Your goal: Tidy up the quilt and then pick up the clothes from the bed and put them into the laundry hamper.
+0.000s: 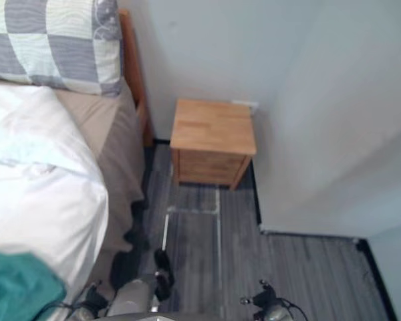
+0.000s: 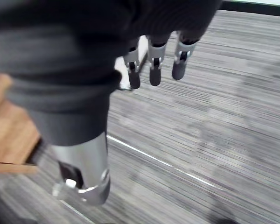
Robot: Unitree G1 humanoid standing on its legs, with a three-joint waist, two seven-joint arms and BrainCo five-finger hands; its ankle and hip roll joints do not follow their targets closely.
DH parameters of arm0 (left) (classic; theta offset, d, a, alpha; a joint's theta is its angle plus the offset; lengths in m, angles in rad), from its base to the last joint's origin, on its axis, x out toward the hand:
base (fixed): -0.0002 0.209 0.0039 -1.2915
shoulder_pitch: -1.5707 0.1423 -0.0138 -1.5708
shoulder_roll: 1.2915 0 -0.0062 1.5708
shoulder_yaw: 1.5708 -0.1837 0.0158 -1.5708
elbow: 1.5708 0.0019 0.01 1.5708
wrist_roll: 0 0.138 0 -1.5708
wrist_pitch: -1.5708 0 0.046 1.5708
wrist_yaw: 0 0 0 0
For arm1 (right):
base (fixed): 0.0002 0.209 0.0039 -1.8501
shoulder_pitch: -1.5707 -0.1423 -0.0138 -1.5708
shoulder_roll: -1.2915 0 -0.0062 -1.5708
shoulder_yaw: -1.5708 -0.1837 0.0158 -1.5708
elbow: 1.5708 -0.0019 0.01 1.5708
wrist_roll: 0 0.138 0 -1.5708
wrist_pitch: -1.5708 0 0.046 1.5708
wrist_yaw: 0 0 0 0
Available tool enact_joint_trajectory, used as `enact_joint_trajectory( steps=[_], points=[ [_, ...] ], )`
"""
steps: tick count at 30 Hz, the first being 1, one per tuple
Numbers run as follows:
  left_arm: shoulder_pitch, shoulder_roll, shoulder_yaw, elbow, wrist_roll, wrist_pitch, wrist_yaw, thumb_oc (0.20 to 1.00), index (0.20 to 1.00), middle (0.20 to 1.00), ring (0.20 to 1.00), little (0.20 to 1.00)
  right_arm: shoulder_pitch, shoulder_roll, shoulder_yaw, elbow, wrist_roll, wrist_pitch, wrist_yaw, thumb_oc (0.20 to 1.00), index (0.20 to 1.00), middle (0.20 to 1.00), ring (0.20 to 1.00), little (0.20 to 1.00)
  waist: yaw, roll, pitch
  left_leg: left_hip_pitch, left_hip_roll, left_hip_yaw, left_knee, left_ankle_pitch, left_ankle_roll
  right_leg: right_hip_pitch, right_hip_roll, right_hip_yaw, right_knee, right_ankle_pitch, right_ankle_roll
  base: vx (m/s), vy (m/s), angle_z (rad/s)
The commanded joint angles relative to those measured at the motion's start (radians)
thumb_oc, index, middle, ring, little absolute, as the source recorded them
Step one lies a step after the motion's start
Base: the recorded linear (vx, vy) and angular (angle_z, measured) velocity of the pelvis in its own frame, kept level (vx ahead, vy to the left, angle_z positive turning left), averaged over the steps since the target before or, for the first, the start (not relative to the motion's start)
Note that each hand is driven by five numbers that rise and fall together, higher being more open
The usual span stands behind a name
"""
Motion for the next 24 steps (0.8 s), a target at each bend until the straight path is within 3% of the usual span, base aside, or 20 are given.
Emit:
enact_joint_trajectory(
  steps=[1, 3, 4, 5, 6, 7, 8, 9, 10, 13, 14, 15, 17, 18, 19, 20, 22, 24],
  points=[
    [-0.022, 0.015, -0.027, -0.031, -0.024, 0.016, 0.007, 1.0, 1.0, 1.0, 1.0, 1.0, -0.042, -0.086, -0.059, -0.247, -0.017, -0.015, -0.003, 1.0, 1.0, 1.0, 1.0, 1.0, 0.002, 0.088, 0.047, 0.155, 0.039, -0.15, -0.038, -0.099, -0.125, -0.274, -0.084, 0.049, 0.31, 0.282, 0.107, 0.66, 0.111, 1.27],
    [-0.024, 0.023, -0.02, -0.043, -0.037, 0.016, 0.015, 1.0, 1.0, 1.0, 1.0, 1.0, -0.039, -0.112, -0.066, -0.368, -0.027, -0.024, -0.011, 1.0, 1.0, 1.0, 1.0, 1.0, -0.013, 0.096, 0.059, 0.206, 0.037, -0.222, -0.057, -0.117, -0.131, -0.351, -0.104, 0.041, 0.314, 0.233, 0.083, 0.65, -0.056, 1.88],
    [-0.025, 0.023, -0.013, -0.055, -0.047, 0.007, 0.023, 1.0, 1.0, 1.0, 1.0, 1.0, -0.041, -0.162, -0.068, -0.526, -0.052, -0.04, -0.006, 1.0, 1.0, 1.0, 1.0, 1.0, -0.035, 0.093, 0.059, 0.247, 0.03, -0.313, -0.059, -0.144, -0.147, -0.405, -0.104, 0.055, 0.178, 0.185, 0.056, 0.6, -0.216, 2.04],
    [-0.026, 0.022, -0.012, -0.057, -0.051, 0.001, 0.027, 1.0, 1.0, 1.0, 1.0, 1.0, -0.043, -0.183, -0.071, -0.59, -0.062, -0.05, -0.004, 1.0, 1.0, 1.0, 1.0, 1.0, -0.04, 0.08, 0.061, 0.259, 0.016, -0.352, -0.048, -0.164, -0.152, -0.406, -0.103, 0.08, 0.076, 0.167, 0.053, 0.62, -0.311, 1.79],
    [-0.028, 0.02, -0.008, -0.052, -0.054, -0.004, 0.033, 1.0, 1.0, 1.0, 1.0, 1.0, -0.05, -0.215, -0.076, -0.653, -0.077, -0.063, -0.005, 1.0, 1.0, 1.0, 1.0, 1.0, -0.054, 0.066, 0.062, 0.27, 0.004, -0.411, -0.035, -0.187, -0.16, -0.41, -0.085, 0.141, -0.074, 0.168, 0.051, 0.5, -0.303, 1.81],
    [-0.032, 0.019, -0.004, -0.044, -0.049, -0.007, 0.036, 1.0, 1.0, 1.0, 1.0, 1.0, -0.055, -0.263, -0.09, -0.746, -0.095, -0.071, 0.001, 1.0, 1.0, 1.0, 1.0, 1.0, -0.081, 0.055, 0.061, 0.283, -0.004, -0.489, -0.019, -0.216, -0.164, -0.412, -0.059, 0.253, -0.197, 0.183, 0.06, 0.38, -0.226, 1.79],
    [-0.032, 0.019, -0.004, -0.044, -0.049, -0.007, 0.036, 1.0, 1.0, 1.0, 1.0, 1.0, -0.055, -0.263, -0.09, -0.746, -0.095, -0.071, 0.001, 1.0, 1.0, 1.0, 1.0, 1.0, -0.082, 0.056, 0.061, 0.283, -0.004, -0.49, -0.019, -0.216, -0.164, -0.411, -0.059, 0.252, -0.198, 0.184, 0.06, 0.46, -0.239, 2.62],
    [-0.046, 0.022, -0.003, -0.039, -0.03, -0.004, 0.03, 1.0, 1.0, 1.0, 1.0, 1.0, -0.025, -0.318, -0.132, -0.823, -0.118, -0.078, -0.01, 1.0, 1.0, 1.0, 1.0, 1.0, -0.114, 0.041, 0.065, 0.297, -0.02, -0.612, 0.004, -0.258, -0.175, -0.425, 0.003, 0.516, -0.287, 0.206, 0.099, 0.25, -0.166, 2.36],
    [-0.047, 0.027, -0.009, -0.042, -0.021, -0.01, 0.022, 1.0, 1.0, 1.0, 1.0, 1.0, -0.02, -0.348, -0.146, -0.885, -0.127, -0.087, -0.002, 1.0, 1.0, 1.0, 1.0, 1.0, -0.101, 0.03, 0.059, 0.285, -0.03, -0.637, 0.013, -0.265, -0.18, -0.404, -0.013, 0.545, -0.318, 0.203, 0.091, 0.33, -0.268, 3.0],
    [-0.027, 0.032, -0.002, -0.039, -0.042, -0.007, 0.015, 1.0, 1.0, 1.0, 1.0, 1.0, -0.057, -0.416, -0.159, -1.022, -0.143, -0.106, 0.016, 1.0, 1.0, 1.0, 1.0, 1.0, -0.088, 0.028, 0.062, 0.262, -0.025, -0.754, 0.06, -0.27, -0.201, -0.385, -0.016, 0.479, -0.304, 0.217, 0.071, 0.12, -0.3, 2.78],
    [-0.027, 0.032, -0.002, -0.039, -0.042, -0.007, 0.014, 1.0, 1.0, 1.0, 1.0, 1.0, -0.057, -0.417, -0.159, -1.023, -0.142, -0.106, 0.017, 1.0, 1.0, 1.0, 1.0, 1.0, -0.096, 0.026, 0.059, 0.255, -0.028, -0.762, 0.057, -0.262, -0.203, -0.388, -0.021, 0.473, -0.308, 0.223, 0.072, 0.04, -0.261, 1.38],
    [-0.002, 0.032, 0.006, -0.04, -0.053, -0.01, 0.018, 1.0, 1.0, 1.0, 1.0, 1.0, -0.122, -0.468, -0.157, -1.054, -0.136, -0.126, 0.014, 1.0, 1.0, 1.0, 1.0, 1.0, -0.073, 0.032, 0.056, 0.216, -0.015, -0.76, 0.079, -0.255, -0.22, -0.341, -0.044, 0.394, -0.358, 0.216, 0.06, 0.03, -0.218, 1.51],
    [0.009, 0.031, 0.008, -0.034, -0.051, -0.008, 0.017, 1.0, 1.0, 1.0, 1.0, 1.0, -0.148, -0.487, -0.156, -1.066, -0.137, -0.133, 0.009, 1.0, 1.0, 1.0, 1.0, 1.0, -0.073, 0.036, 0.048, 0.206, -0.002, -0.754, 0.053, -0.232, -0.232, -0.326, -0.055, 0.356, -0.381, 0.223, 0.055, 0.02, -0.182, 1.63],
    [0.037, 0.029, 0.018, -0.014, -0.06, -0.002, 0.014, 1.0, 1.0, 1.0, 1.0, 1.0, -0.228, -0.507, -0.128, -1.062, -0.13, -0.133, 0.005, 1.0, 1.0, 1.0, 1.0, 1.0, -0.05, 0.043, 0.037, 0.188, 0.031, -0.722, 0.034, -0.205, -0.255, -0.293, -0.075, 0.286, -0.416, 0.225, 0.054, -0.04, -0.106, 1.25],
    [0.033, 0.023, 0.023, 0.012, -0.06, 0.001, 0.016, 1.0, 1.0, 1.0, 1.0, 1.0, -0.269, -0.513, -0.105, -1.044, -0.133, -0.133, -0.002, 1.0, 1.0, 1.0, 1.0, 1.0, -0.056, 0.044, 0.038, 0.172, 0.052, -0.688, 0.033, -0.194, -0.267, -0.278, -0.092, 0.244, -0.428, 0.224, 0.054, -0.11, -0.101, 1.05],
    [0.031, 0.018, 0.022, 0.023, -0.055, 0.006, 0.011, 1.0, 1.0, 1.0, 1.0, 1.0, -0.289, -0.53, -0.103, -1.042, -0.144, -0.123, -0.008, 1.0, 1.0, 1.0, 1.0, 1.0, -0.059, 0.047, 0.043, 0.154, 0.084, -0.594, 0.042, -0.18, -0.273, -0.274, -0.111, 0.201, -0.424, 0.221, 0.056, -0.11, -0.02, 0.95],
    [0.031, 0.026, 0.03, 0.024, -0.051, 0.02, 0.016, 1.0, 1.0, 1.0, 1.0, 1.0, -0.353, -0.563, -0.074, -1.035, -0.183, -0.094, -0.017, 1.0, 1.0, 1.0, 1.0, 1.0, -0.064, 0.047, 0.043, 0.163, 0.145, -0.405, 0.082, -0.206, -0.277, -0.258, -0.128, 0.123, -0.426, 0.202, 0.057, -0.11, -0.014, 1.3],
    [0.032, 0.036, 0.034, 0.02, -0.047, 0.026, 0.02, 1.0, 1.0, 1.0, 1.0, 1.0, -0.382, -0.591, -0.076, -1.029, -0.2, -0.074, -0.023, 1.0, 1.0, 1.0, 1.0, 1.0, -0.063, 0.058, 0.052, 0.135, 0.176, -0.31, 0.111, -0.169, -0.284, -0.258, -0.138, 0.06, -0.41, 0.19, 0.048, -0.09, -0.022, 1.29]
  ],
)
